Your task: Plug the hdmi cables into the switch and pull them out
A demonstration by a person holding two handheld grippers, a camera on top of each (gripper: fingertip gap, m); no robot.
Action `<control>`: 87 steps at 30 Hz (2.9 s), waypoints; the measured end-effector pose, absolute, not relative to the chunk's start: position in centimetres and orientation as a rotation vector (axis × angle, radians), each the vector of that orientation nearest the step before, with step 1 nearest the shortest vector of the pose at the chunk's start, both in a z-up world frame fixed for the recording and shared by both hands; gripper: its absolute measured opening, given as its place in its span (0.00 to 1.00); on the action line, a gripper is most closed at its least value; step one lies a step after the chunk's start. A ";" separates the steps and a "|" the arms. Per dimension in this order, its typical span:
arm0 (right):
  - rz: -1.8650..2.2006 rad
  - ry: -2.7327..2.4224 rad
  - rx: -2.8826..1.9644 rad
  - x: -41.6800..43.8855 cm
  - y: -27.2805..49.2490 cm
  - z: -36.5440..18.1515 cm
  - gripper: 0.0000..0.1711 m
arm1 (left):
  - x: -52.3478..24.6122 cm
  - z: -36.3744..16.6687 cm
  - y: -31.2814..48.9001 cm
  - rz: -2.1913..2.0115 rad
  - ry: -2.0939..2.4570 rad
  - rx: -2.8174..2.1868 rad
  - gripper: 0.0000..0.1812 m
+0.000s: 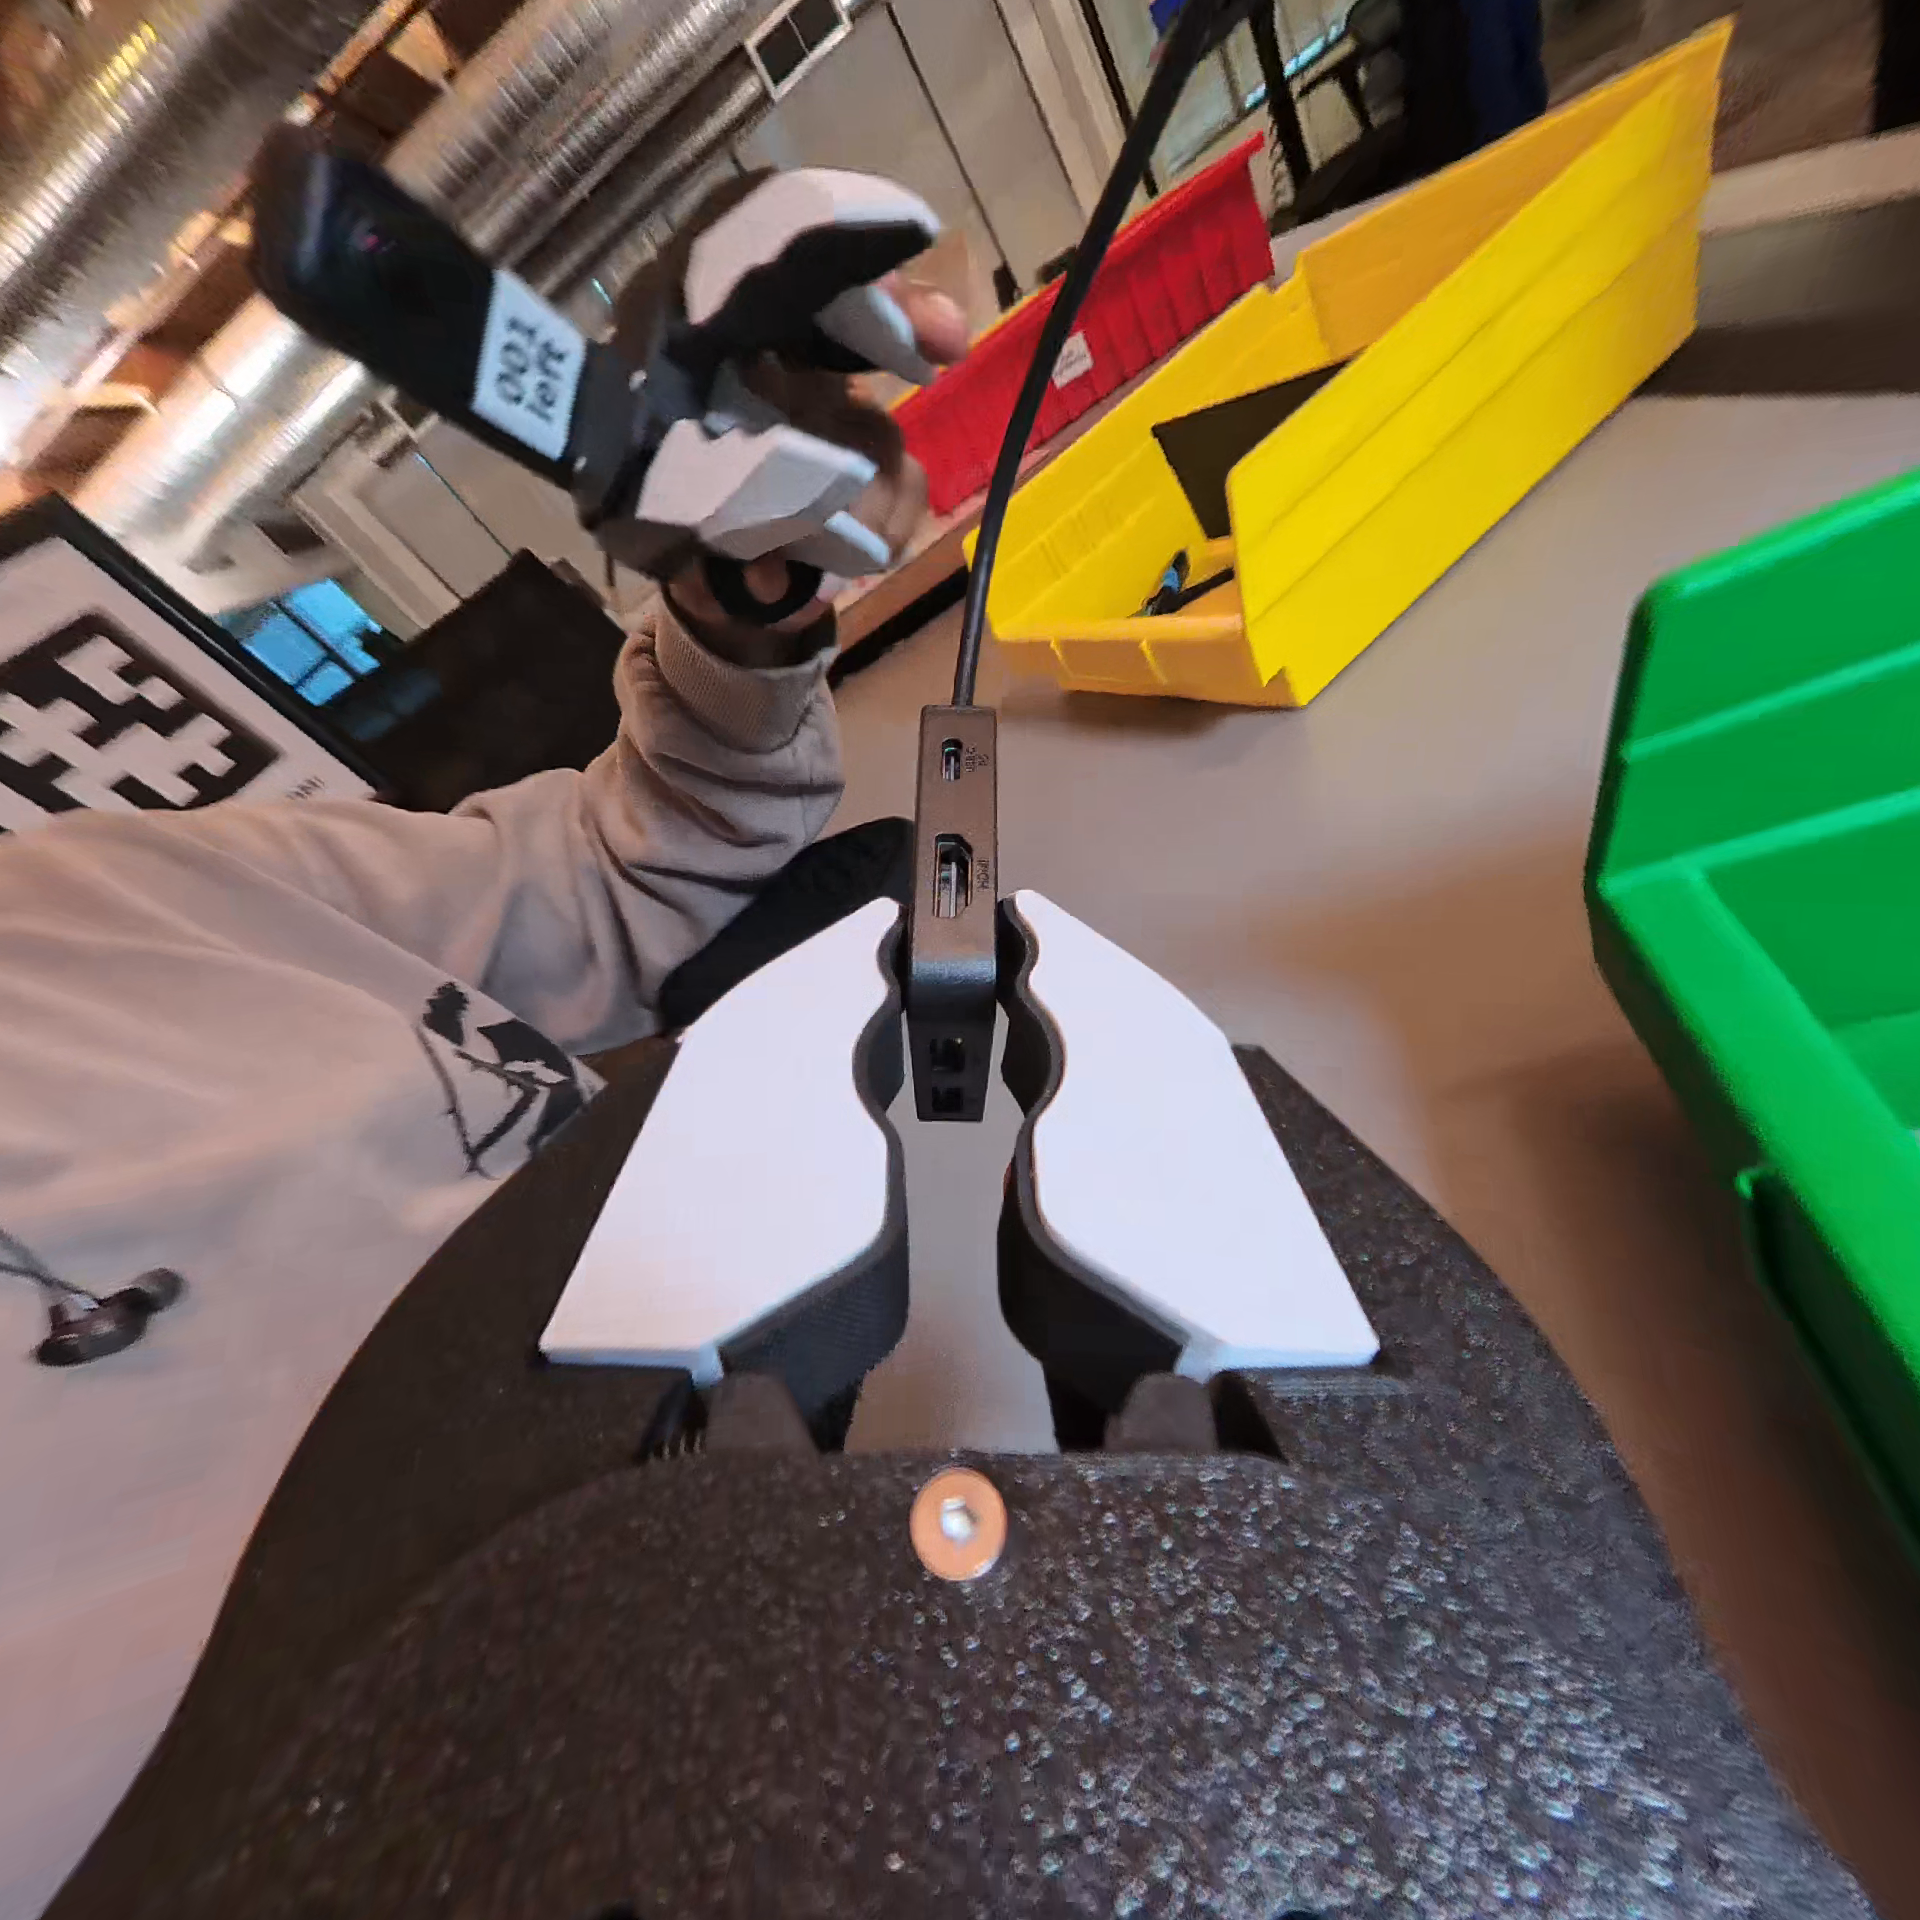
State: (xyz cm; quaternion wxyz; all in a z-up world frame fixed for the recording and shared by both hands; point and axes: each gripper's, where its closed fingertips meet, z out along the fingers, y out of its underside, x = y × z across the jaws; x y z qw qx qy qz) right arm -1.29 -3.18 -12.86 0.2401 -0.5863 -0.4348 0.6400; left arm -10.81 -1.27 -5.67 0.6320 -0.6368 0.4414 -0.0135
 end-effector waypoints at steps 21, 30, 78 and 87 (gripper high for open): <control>1.202 -1.212 -1.554 -0.7 0.9 -13.2 0.23 | -6.4 -17.3 -3.3 -0.199 1.352 -1.774 0.03; -0.008 -1.699 -0.966 -1.9 0.2 -17.0 0.31 | -7.2 -20.1 -2.8 -0.516 1.081 -2.150 0.02; 0.748 -1.571 -0.907 -2.5 -5.3 -13.3 0.10 | -3.8 -15.4 -4.6 -0.330 1.382 -1.421 0.08; 0.345 -1.653 -0.764 -2.8 -5.0 -14.3 0.08 | -3.9 -16.0 -4.0 -0.209 1.404 -1.376 0.08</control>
